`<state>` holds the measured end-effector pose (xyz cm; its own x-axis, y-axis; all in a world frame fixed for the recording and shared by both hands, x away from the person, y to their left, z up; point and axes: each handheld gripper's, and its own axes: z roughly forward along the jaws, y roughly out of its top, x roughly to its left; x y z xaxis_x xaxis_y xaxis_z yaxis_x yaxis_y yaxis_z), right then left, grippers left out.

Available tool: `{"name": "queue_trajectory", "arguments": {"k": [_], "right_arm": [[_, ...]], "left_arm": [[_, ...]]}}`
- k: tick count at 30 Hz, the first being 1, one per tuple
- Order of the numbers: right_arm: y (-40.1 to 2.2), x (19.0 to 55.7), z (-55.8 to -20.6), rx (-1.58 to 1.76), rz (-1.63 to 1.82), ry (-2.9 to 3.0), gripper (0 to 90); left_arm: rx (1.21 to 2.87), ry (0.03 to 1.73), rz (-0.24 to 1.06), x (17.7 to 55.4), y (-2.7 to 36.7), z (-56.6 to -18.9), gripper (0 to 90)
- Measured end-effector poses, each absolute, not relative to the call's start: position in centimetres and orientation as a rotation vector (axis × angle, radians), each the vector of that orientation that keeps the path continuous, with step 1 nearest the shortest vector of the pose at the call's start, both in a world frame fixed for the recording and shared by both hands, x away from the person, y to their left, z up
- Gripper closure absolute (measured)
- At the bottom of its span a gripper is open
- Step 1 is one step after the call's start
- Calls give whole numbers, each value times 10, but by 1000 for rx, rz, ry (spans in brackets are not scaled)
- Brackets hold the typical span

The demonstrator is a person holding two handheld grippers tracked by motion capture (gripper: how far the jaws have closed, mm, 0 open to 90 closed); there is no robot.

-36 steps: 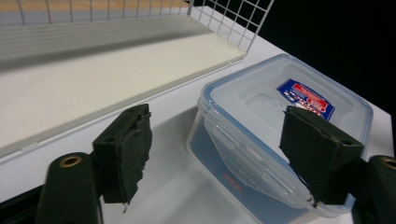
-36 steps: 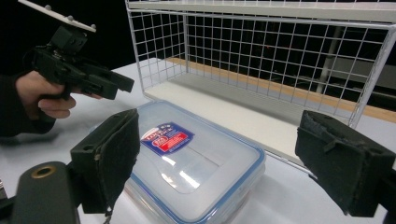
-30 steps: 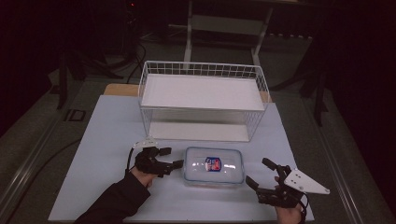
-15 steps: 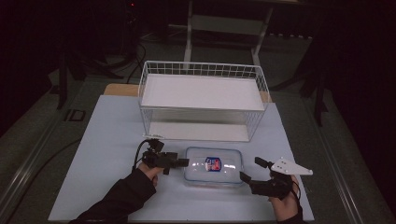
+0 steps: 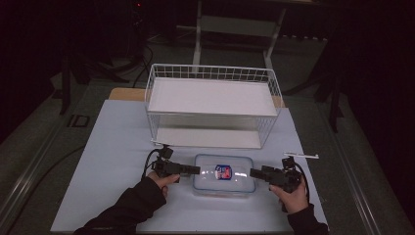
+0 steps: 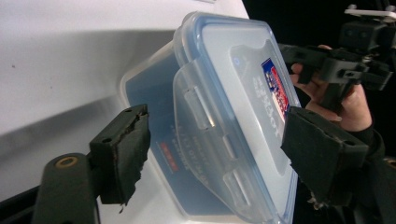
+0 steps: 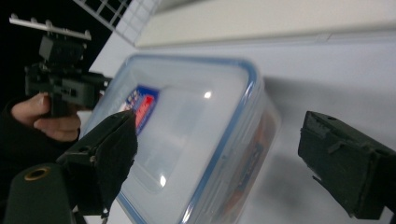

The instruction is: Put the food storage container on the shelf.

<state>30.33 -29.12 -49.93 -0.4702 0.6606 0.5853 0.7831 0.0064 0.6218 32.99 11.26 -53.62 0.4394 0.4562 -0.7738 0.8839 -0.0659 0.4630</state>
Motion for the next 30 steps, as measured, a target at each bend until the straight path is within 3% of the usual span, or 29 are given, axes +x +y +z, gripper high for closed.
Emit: {"name": "queue_trajectory", "arguments": {"k": [5,7,11,13,17,30], "right_arm": [[-286,310,-509,-1567,-1356,-2086,142],[-285,315,-519,-1595,-1293,-1961,209],[-286,316,-525,-1607,-1255,-1886,253],[-288,316,-526,-1595,-1258,-1817,346],[-290,315,-520,-1625,-1268,-1821,466],[-287,303,-507,-1613,-1292,-1924,476]], "left_arm": [[1696,1202,-563,330,112,-540,293],[1669,1195,-618,330,110,-543,344],[1678,1185,-605,329,111,-540,394],[1673,1188,-597,328,113,-536,474],[1669,1195,-598,326,113,-536,477],[1716,1183,-503,312,110,-522,507]]}}
